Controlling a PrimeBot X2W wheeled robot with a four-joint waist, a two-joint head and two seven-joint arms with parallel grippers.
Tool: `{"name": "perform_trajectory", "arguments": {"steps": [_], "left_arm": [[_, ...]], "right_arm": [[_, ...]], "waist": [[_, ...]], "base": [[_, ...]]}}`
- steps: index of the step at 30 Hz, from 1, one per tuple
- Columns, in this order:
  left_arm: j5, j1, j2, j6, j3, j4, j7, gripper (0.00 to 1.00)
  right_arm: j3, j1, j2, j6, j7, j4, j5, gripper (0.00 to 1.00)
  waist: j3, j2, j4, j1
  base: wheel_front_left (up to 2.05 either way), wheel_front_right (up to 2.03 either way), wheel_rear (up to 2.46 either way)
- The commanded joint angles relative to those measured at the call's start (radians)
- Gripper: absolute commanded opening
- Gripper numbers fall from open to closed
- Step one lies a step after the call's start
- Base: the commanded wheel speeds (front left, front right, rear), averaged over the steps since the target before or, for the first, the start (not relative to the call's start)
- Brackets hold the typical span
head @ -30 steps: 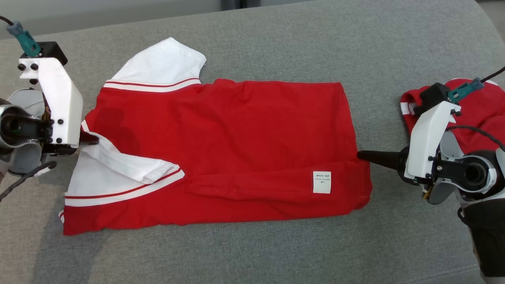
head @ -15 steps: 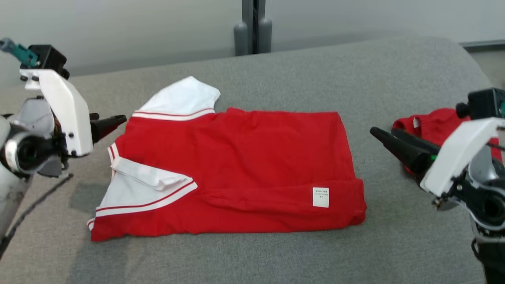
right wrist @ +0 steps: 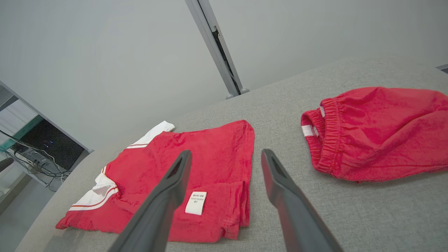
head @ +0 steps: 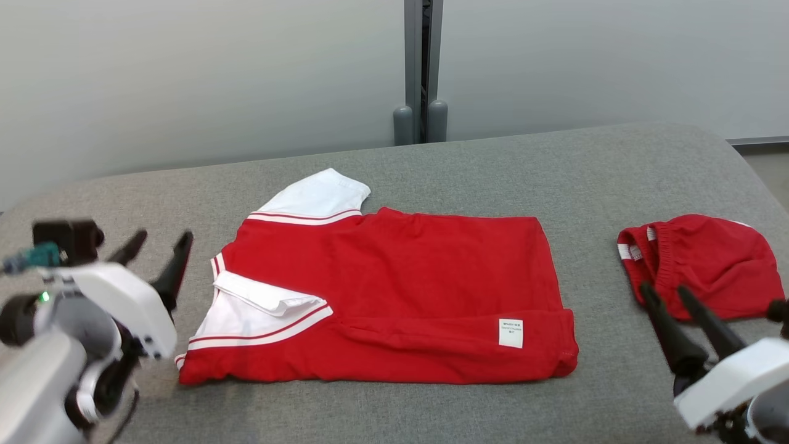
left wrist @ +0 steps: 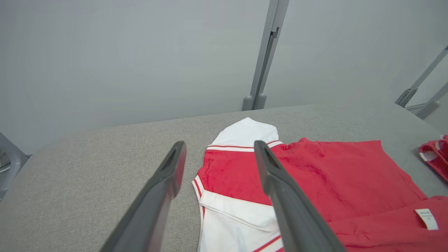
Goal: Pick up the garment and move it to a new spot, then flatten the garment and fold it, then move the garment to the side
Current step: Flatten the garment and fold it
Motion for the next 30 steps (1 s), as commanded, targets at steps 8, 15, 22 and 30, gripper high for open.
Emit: {"name": "perform_trajectory", "arguments": {"steps": [8,15,22,30], "left_arm": [[0.021,0.169,0.013,0.08,-0.044,-0.029,-0.025,1.0],[-0.005,0.153,-0.007,0.056,-0.06,0.062,0.025,1.0],[-0.009,0.124,-0.006,0.035,-0.084,0.14,0.09,1.0],[-0.067,0.121,-0.012,0.007,-0.077,0.126,0.157,1.0]], "right_arm": [[0.104,0.05,0.012,0.001,-0.044,0.171,0.019,1.0],[0.185,-0.053,0.009,0.001,-0.066,0.321,0.044,1.0],[0.273,-0.15,-0.002,0.001,-0.058,0.429,0.077,1.0],[0.353,-0.213,0.007,0.001,-0.054,0.515,0.131,1.0]], "waist": [[0.046,0.0,0.004,0.0],[0.086,0.0,0.001,0.0],[0.121,0.0,-0.002,0.0],[0.145,0.0,-0.004,0.0]], "base": [[0.0,0.0,0.0],[0.0,0.0,0.0],[0.0,0.0,0.0],[0.0,0.0,0.0]]}}
